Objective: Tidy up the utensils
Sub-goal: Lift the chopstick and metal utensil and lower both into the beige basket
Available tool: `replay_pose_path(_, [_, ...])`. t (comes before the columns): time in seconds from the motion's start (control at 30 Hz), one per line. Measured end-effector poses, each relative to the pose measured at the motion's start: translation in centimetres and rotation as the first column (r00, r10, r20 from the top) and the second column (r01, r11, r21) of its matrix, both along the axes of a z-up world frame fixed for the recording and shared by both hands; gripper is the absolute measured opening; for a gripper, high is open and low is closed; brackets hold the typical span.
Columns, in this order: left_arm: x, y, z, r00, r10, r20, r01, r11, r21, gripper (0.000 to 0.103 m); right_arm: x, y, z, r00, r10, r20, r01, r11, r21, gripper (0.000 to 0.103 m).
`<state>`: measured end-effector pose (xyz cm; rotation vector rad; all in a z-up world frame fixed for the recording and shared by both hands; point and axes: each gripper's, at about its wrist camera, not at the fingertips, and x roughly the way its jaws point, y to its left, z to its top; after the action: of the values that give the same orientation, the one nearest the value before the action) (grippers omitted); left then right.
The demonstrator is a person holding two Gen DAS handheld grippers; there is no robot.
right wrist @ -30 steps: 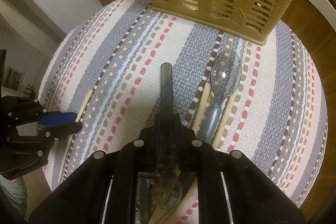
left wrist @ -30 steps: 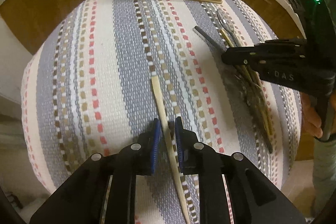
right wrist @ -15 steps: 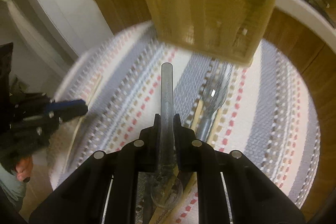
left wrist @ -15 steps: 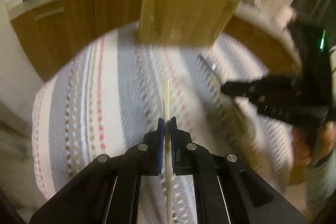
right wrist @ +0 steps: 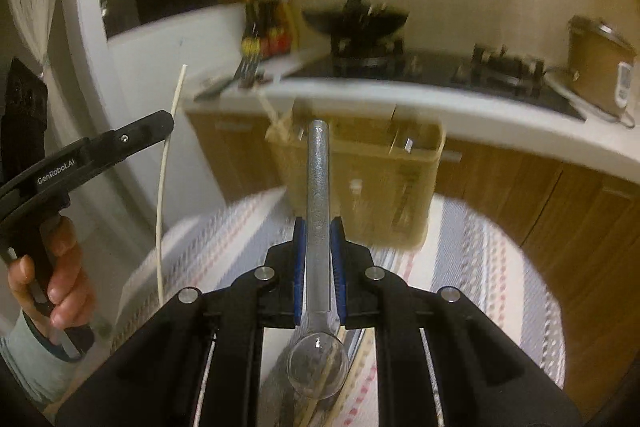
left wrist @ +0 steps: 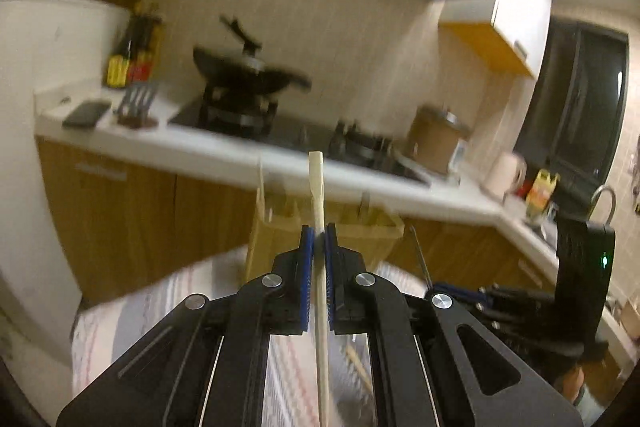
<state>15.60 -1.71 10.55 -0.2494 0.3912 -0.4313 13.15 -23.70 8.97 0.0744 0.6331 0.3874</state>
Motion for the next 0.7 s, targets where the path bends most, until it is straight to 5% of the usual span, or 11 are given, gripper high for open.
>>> replay_pose_path(0.3, [2.7, -1.9, 4.8, 0.978, 0.05, 0.203, -0.044, 0.998, -0.033, 0.004, 4.5, -1.6, 3.7, 0.989, -0.111, 0.098, 0.102, 0.991, 0.092, 0.01])
replay_pose_path(0.7, [7.7, -3.6, 4.7, 0.938, 0.178, 0.299, -0.18, 0.983, -0.02, 0.004, 9.1, -4.4, 5.0, 0.955, -0.251, 0.157, 0.21, 0.948, 0.238, 0.01])
